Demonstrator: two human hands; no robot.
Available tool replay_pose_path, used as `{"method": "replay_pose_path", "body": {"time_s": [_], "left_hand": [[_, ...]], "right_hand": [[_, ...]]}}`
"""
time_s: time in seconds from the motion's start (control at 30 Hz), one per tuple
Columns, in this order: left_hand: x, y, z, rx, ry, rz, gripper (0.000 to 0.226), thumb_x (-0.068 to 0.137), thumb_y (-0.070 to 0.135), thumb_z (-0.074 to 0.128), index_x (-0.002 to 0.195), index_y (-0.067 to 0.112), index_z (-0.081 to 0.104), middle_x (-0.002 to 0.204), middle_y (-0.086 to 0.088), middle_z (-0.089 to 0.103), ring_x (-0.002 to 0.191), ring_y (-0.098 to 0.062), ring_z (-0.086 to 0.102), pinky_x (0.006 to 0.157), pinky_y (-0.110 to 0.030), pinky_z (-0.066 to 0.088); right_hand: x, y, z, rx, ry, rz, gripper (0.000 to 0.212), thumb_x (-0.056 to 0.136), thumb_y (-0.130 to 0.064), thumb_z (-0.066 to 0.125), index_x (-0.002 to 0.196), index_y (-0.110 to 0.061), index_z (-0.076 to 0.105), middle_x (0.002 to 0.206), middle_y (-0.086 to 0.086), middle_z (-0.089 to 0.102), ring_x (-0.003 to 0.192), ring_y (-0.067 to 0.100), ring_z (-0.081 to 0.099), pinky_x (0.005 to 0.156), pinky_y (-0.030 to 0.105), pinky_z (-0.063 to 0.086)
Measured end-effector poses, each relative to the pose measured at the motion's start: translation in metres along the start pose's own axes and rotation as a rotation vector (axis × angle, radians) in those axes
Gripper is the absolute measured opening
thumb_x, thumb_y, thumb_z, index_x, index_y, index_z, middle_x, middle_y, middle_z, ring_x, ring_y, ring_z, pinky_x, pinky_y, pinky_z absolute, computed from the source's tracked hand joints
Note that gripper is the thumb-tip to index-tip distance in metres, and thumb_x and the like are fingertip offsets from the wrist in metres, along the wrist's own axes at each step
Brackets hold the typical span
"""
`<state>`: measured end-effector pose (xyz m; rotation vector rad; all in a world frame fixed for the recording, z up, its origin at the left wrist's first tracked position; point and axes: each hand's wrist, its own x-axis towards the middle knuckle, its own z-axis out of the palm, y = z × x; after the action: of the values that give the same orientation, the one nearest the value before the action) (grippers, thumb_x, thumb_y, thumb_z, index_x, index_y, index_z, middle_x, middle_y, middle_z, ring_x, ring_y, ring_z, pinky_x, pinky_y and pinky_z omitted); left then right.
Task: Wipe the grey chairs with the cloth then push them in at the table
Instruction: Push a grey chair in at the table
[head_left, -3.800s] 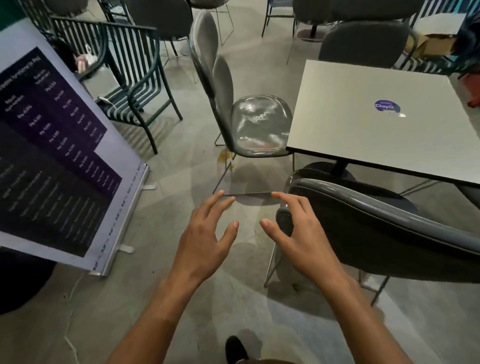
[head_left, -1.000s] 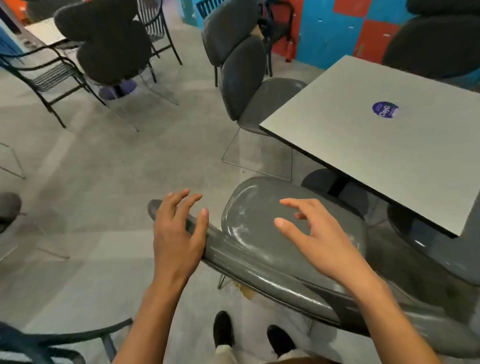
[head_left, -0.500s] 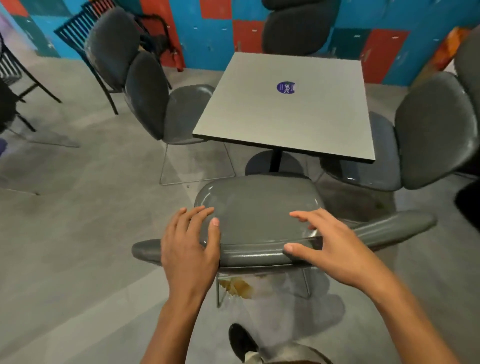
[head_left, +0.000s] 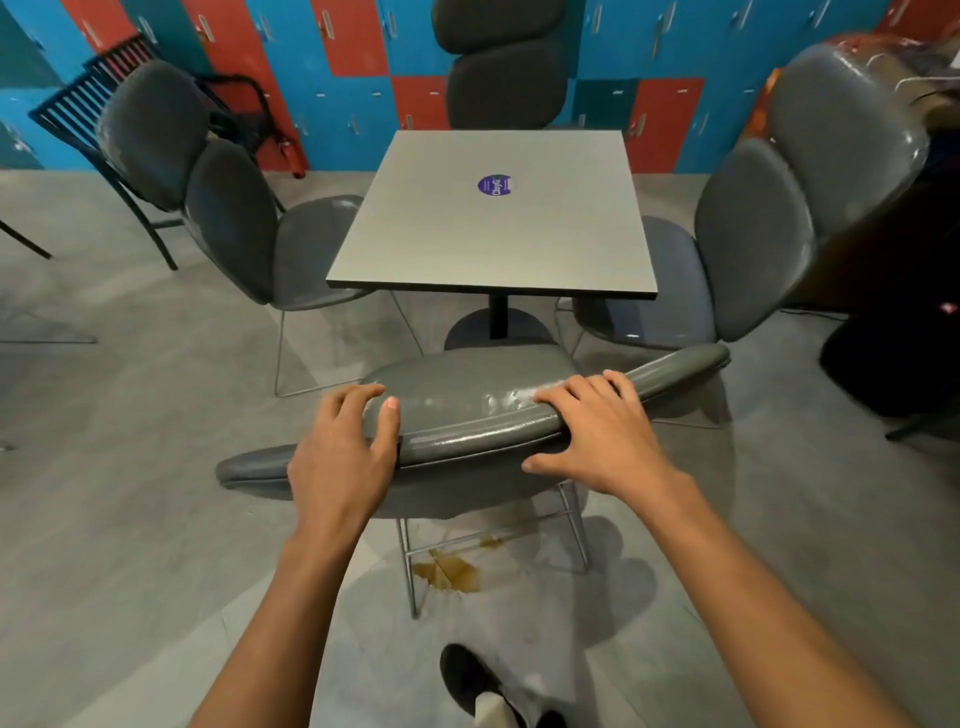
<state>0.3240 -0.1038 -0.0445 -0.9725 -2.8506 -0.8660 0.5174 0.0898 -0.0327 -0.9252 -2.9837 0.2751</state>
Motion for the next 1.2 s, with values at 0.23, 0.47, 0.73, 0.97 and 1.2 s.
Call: {"method": "replay_pose_path", "body": {"time_s": [0.23, 0.47, 0.73, 0.97, 1.2], "left_hand": [[-0.004, 0.018, 0.004, 0.126, -0.06, 0.107, 0.048, 0.104, 0.062, 0.035, 0.125, 0.032, 0.067, 0.124, 0.002, 0.069, 0.103, -0.023, 0.066, 0.085, -0.043, 0.055], [-0.006, 0.016, 0.012, 0.352, -0.02, 0.18, 0.07, 0.108, 0.055, 0.024, 0.078, 0.016, 0.073, 0.069, -0.009, 0.067, 0.069, -0.032, 0.064, 0.078, -0.041, 0.045], [-0.007, 0.012, 0.016, 0.468, -0.013, 0.243, 0.079, 0.104, 0.066, 0.017, 0.062, 0.021, 0.065, 0.056, 0.005, 0.052, 0.055, -0.017, 0.049, 0.075, -0.036, 0.041], [0.009, 0.008, 0.021, 0.482, -0.011, 0.251, 0.079, 0.101, 0.066, 0.017, 0.06, 0.02, 0.067, 0.054, 0.004, 0.052, 0.056, -0.019, 0.053, 0.068, -0.035, 0.05], [0.015, 0.009, 0.012, 0.48, -0.079, 0.309, 0.085, 0.101, 0.072, 0.012, 0.058, 0.019, 0.062, 0.057, 0.002, 0.054, 0.056, -0.02, 0.052, 0.06, -0.034, 0.043]], "right_hand": [[0.008, 0.001, -0.002, -0.081, -0.02, -0.043, 0.082, 0.07, -0.085, 0.061, 0.132, -0.034, 0.052, 0.132, -0.006, 0.056, 0.124, 0.019, 0.048, 0.111, 0.044, 0.029], [0.017, 0.012, -0.006, -0.155, -0.091, -0.068, 0.087, 0.067, -0.094, 0.052, 0.126, -0.031, 0.058, 0.121, -0.005, 0.065, 0.114, 0.021, 0.055, 0.103, 0.044, 0.037], [0.015, 0.009, 0.005, -0.168, 0.015, -0.038, 0.093, 0.058, -0.102, 0.045, 0.112, -0.03, 0.065, 0.105, -0.006, 0.069, 0.101, 0.02, 0.061, 0.099, 0.043, 0.042], [0.025, 0.008, 0.01, -0.245, 0.075, 0.002, 0.105, 0.05, -0.11, 0.03, 0.11, -0.031, 0.064, 0.1, -0.008, 0.067, 0.097, 0.017, 0.06, 0.096, 0.041, 0.042], [0.026, 0.0, 0.008, -0.265, 0.082, 0.059, 0.097, 0.048, -0.11, 0.034, 0.1, -0.032, 0.062, 0.099, -0.008, 0.068, 0.098, 0.019, 0.06, 0.099, 0.042, 0.04]]}}
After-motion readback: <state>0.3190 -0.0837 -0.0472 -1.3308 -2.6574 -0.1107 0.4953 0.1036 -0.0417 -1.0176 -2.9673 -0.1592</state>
